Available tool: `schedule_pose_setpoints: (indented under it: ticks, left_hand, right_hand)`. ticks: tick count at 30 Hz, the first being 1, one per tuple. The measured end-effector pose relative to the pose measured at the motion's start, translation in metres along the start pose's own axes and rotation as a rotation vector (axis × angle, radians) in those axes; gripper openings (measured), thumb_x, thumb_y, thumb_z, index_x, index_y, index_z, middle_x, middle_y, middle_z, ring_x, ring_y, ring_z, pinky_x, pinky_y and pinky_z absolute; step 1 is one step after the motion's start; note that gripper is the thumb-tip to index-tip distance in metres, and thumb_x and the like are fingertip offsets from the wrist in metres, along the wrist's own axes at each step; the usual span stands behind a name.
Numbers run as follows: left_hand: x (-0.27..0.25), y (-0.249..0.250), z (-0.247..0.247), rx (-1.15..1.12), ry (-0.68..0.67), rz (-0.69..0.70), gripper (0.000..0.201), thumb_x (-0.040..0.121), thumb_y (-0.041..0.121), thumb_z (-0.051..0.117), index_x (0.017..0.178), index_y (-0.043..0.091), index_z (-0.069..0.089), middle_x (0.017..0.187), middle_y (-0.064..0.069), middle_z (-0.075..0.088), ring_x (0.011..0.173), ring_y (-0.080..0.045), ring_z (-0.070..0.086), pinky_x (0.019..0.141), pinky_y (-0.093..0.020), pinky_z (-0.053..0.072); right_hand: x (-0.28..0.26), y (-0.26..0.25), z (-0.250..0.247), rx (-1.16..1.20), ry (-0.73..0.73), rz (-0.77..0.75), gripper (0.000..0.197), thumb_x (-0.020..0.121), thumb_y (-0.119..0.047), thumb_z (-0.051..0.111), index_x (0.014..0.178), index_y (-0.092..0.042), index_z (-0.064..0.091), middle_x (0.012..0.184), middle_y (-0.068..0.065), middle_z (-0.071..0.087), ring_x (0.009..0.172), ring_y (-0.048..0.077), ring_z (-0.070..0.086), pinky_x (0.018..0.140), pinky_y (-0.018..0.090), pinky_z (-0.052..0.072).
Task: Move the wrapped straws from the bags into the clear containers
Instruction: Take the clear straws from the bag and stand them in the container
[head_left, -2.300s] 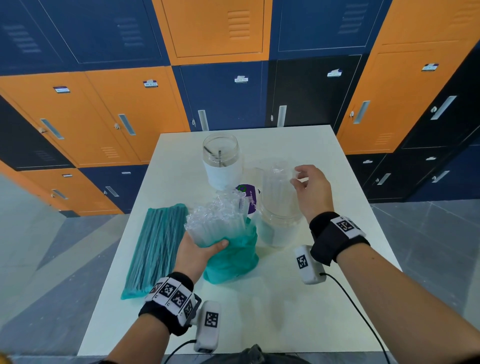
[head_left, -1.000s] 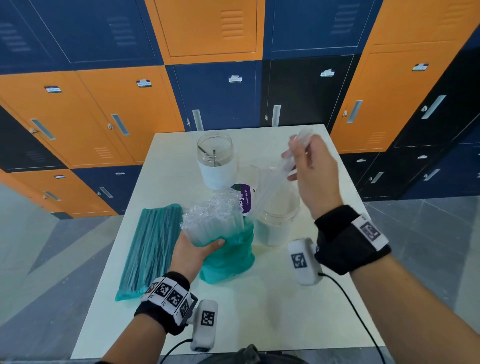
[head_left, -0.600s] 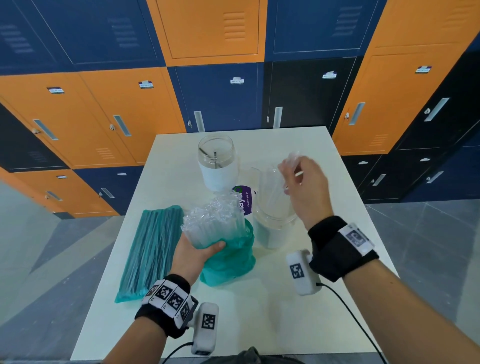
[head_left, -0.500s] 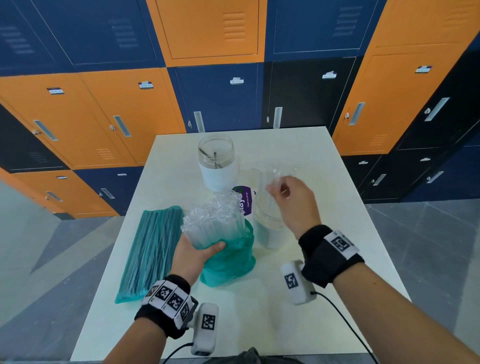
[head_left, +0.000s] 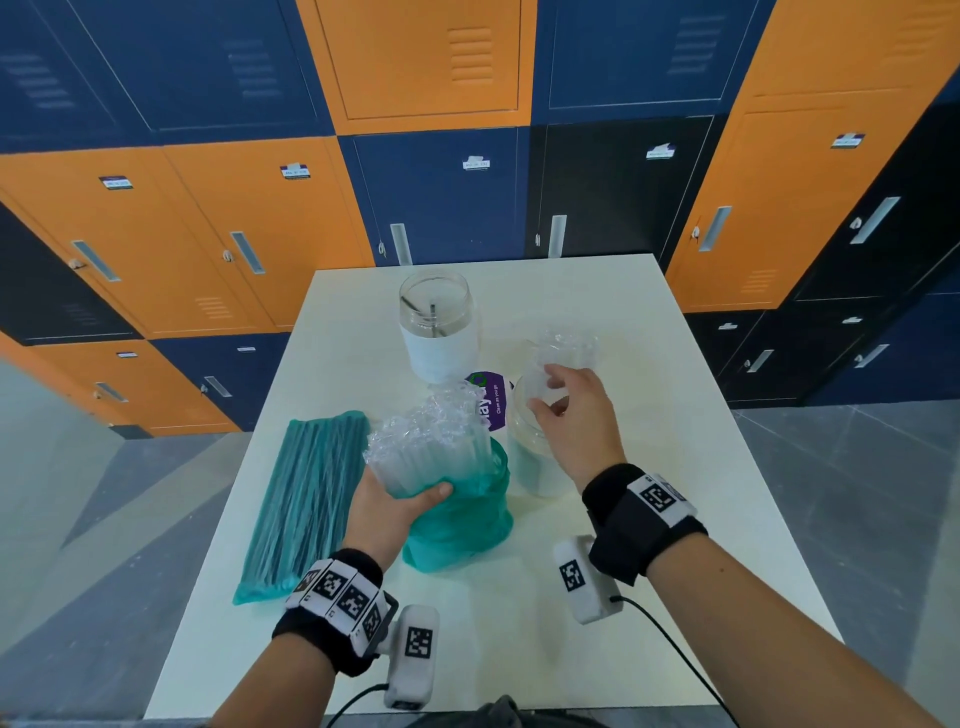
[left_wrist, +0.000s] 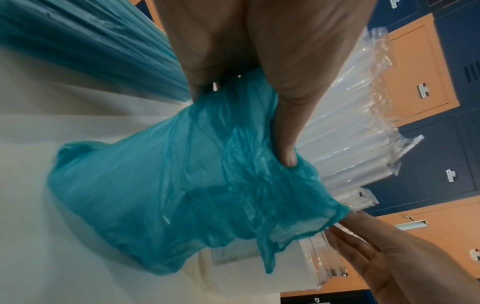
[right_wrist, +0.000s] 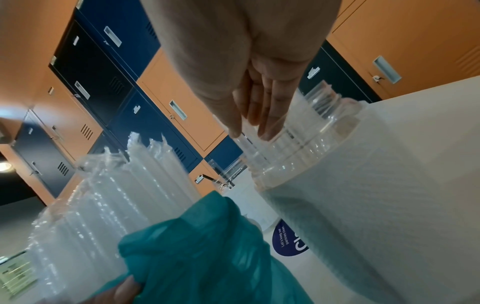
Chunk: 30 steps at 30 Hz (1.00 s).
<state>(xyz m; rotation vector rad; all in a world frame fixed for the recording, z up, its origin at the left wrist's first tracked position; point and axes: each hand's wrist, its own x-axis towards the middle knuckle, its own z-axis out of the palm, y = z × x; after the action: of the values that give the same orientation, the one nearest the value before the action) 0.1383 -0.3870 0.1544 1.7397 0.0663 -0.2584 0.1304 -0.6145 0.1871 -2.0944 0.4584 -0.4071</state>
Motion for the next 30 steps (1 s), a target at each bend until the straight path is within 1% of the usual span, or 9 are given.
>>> schedule_pose_setpoints:
  ticks: [4, 9, 11, 15, 17, 19, 25, 28, 30]
  left_hand:
    - [0.0, 0.001, 0.001, 0.006, 0.001, 0.006, 0.07, 0.066, 0.004, 0.087, 0.123, 0.02, 0.049, 0.107, 0.009, 0.063, 0.095, -0.003, 0.061, 0.089, -0.029, 0.048]
    - [0.0, -0.001, 0.0, 0.01, -0.017, 0.012, 0.066, 0.066, 0.006, 0.087, 0.122, 0.017, 0.053, 0.107, 0.006, 0.067, 0.095, -0.001, 0.064, 0.075, -0.014, 0.052]
    - [0.0, -0.002, 0.0, 0.003, -0.021, 0.005, 0.065, 0.066, 0.007, 0.087, 0.121, 0.015, 0.054, 0.107, 0.002, 0.069, 0.097, -0.008, 0.067, 0.075, -0.017, 0.054]
    - [0.0, -0.004, -0.001, -0.03, -0.012, 0.009, 0.07, 0.065, 0.006, 0.087, 0.126, 0.014, 0.052, 0.112, 0.0, 0.068, 0.101, -0.01, 0.066, 0.082, -0.024, 0.054]
    - [0.0, -0.005, -0.003, -0.033, -0.007, 0.015, 0.074, 0.065, 0.007, 0.087, 0.129, 0.013, 0.051, 0.115, 0.0, 0.068, 0.103, -0.011, 0.066, 0.086, -0.027, 0.054]
    - [0.0, -0.005, -0.003, -0.033, -0.007, 0.012, 0.076, 0.065, 0.008, 0.088, 0.13, 0.013, 0.05, 0.116, -0.001, 0.067, 0.104, -0.012, 0.065, 0.088, -0.03, 0.053]
    - [-0.001, -0.004, -0.003, -0.032, -0.005, 0.003, 0.07, 0.066, 0.007, 0.087, 0.125, 0.019, 0.051, 0.112, 0.002, 0.066, 0.102, -0.011, 0.064, 0.088, -0.03, 0.052]
    - [-0.002, -0.001, -0.003, -0.029, -0.01, 0.011, 0.068, 0.067, 0.005, 0.086, 0.123, 0.02, 0.05, 0.11, 0.006, 0.065, 0.098, -0.002, 0.062, 0.084, -0.024, 0.051]
    - [-0.002, -0.001, -0.003, -0.024, -0.017, 0.016, 0.069, 0.067, 0.005, 0.086, 0.125, 0.018, 0.051, 0.11, 0.005, 0.066, 0.098, -0.002, 0.062, 0.083, -0.023, 0.051]
  right_hand:
    - [-0.019, -0.015, 0.0, 0.132, 0.205, -0.16, 0.032, 0.079, -0.002, 0.054, 0.106, -0.017, 0.056, 0.101, 0.0, 0.051, 0.083, 0.015, 0.05, 0.075, 0.02, 0.042]
    - [-0.049, -0.025, 0.018, 0.211, -0.25, -0.117, 0.036, 0.077, -0.021, 0.072, 0.106, -0.024, 0.052, 0.099, -0.004, 0.056, 0.079, 0.005, 0.049, 0.071, 0.013, 0.038]
    - [-0.051, -0.021, 0.025, 0.139, -0.317, -0.067, 0.043, 0.075, -0.03, 0.08, 0.108, -0.023, 0.052, 0.101, -0.006, 0.056, 0.081, 0.004, 0.05, 0.072, 0.013, 0.04]
    - [-0.047, -0.012, 0.031, 0.078, -0.282, -0.057, 0.025, 0.083, -0.031, 0.074, 0.09, -0.013, 0.058, 0.087, 0.003, 0.063, 0.076, 0.02, 0.057, 0.07, 0.029, 0.047]
    - [-0.046, -0.006, 0.031, 0.085, -0.263, -0.046, 0.023, 0.085, -0.033, 0.071, 0.089, -0.016, 0.056, 0.094, 0.005, 0.066, 0.079, 0.022, 0.06, 0.073, 0.036, 0.051]
    - [-0.046, -0.005, 0.028, 0.103, -0.22, -0.025, 0.022, 0.086, -0.034, 0.069, 0.088, -0.02, 0.053, 0.096, 0.004, 0.065, 0.079, 0.02, 0.06, 0.073, 0.034, 0.051]
    - [-0.042, -0.016, 0.016, 0.23, -0.069, -0.05, 0.041, 0.082, -0.032, 0.075, 0.059, -0.014, 0.047, 0.061, -0.004, 0.04, 0.057, 0.008, 0.036, 0.058, 0.02, 0.032]
    - [-0.036, -0.026, 0.006, 0.375, -0.067, 0.002, 0.024, 0.081, -0.036, 0.075, 0.076, -0.013, 0.069, 0.075, 0.006, 0.068, 0.068, 0.013, 0.055, 0.071, 0.028, 0.048]
    - [-0.031, -0.032, -0.002, 0.418, -0.061, -0.013, 0.023, 0.085, -0.042, 0.068, 0.087, -0.019, 0.07, 0.084, 0.003, 0.073, 0.079, 0.022, 0.065, 0.08, 0.044, 0.054]
